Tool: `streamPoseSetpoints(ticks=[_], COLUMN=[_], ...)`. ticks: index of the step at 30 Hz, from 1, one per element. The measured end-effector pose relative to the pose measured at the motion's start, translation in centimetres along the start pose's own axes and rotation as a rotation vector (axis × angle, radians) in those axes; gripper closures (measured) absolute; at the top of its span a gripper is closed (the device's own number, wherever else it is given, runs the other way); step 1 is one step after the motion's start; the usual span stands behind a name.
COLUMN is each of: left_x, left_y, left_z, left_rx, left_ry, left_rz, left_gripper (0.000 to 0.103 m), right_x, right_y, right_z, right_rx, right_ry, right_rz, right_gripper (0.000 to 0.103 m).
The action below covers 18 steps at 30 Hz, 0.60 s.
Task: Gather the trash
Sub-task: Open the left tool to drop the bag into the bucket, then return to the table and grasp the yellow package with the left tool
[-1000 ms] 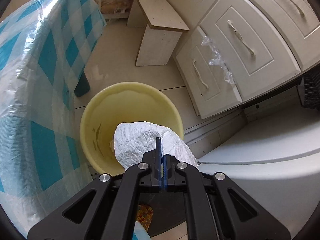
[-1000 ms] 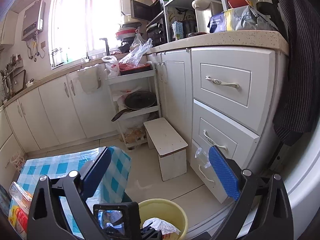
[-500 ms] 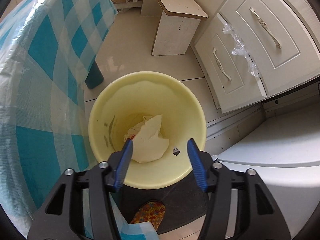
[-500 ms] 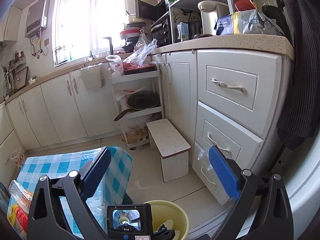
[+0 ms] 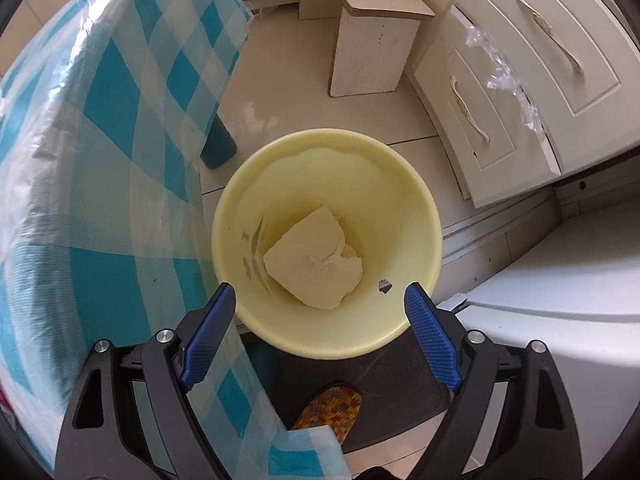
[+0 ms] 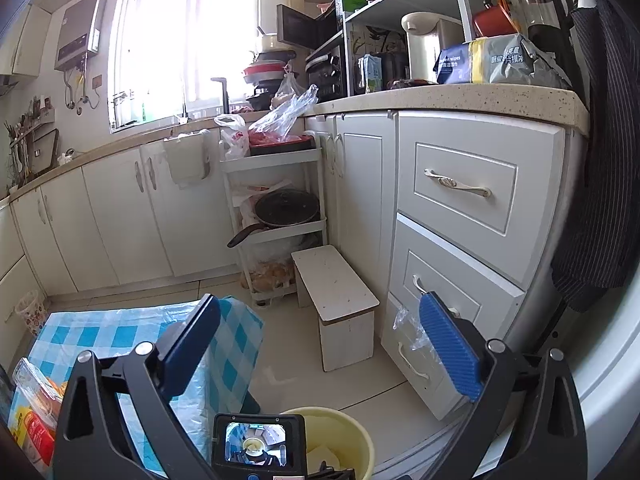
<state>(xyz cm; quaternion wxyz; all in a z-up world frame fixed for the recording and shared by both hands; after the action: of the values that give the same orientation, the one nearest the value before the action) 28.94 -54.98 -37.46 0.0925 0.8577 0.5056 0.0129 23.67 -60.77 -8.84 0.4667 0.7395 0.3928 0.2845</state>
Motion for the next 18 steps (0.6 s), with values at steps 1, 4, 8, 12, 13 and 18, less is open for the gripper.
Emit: streamPoseSetpoints(ticks=[1, 4, 8, 12, 13, 18], left_x=[-0.1, -0.7, -1.1, -1.4, -1.1, 1.8], left_y=[-0.1, -0.8, -1.7, -2.7, -3.0, -4.6], left_z=[-0.2, -1.6, -4.3, -8.2, -8.9, -12.8], left_rx=[0.005, 0.011, -0.03, -0.096, -0.113, -0.196], left_ry=[0.006, -0.009, -0.02, -0.157, -0.154, -0.169], left_rz=[0.018, 0.071, 0.12, 0.173, 0.182, 0.194], left_gripper=[0.021, 0.021, 0.019, 0.016, 0.016, 0.016], right_x=[0.0, 0.0, -0.1, -0.6, -0.9, -3.2], right_y=[0.0, 0.1, 0.5, 1.2, 1.4, 2.1], right_z=[0.0, -0.1, -0.1, -0.8, -1.1, -2.1], right_rx=[0.001, -0.001, -0.002, -0.029, -0.041, -0.078], right_ry=[0.001, 0.01, 0.045, 0.076, 0.087, 0.131], right_rz=[0.001, 0.011, 0.047, 0.089, 0.106, 0.251], right_gripper=[0.007, 0.007, 0.007, 0.007, 0.007, 0.007])
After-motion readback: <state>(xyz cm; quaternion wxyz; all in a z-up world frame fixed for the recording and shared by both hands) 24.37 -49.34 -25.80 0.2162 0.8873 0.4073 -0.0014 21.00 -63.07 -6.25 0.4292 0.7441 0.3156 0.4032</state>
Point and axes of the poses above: each gripper's, at about its wrist camera, not at the fingertips, and z roughly the way its jaws point, x to its left, y to its top, the point moved 7 cm from there along z, roughly the way its jaws point, and after that the axes turned 1 degree about -x, right-handed, at the moved point
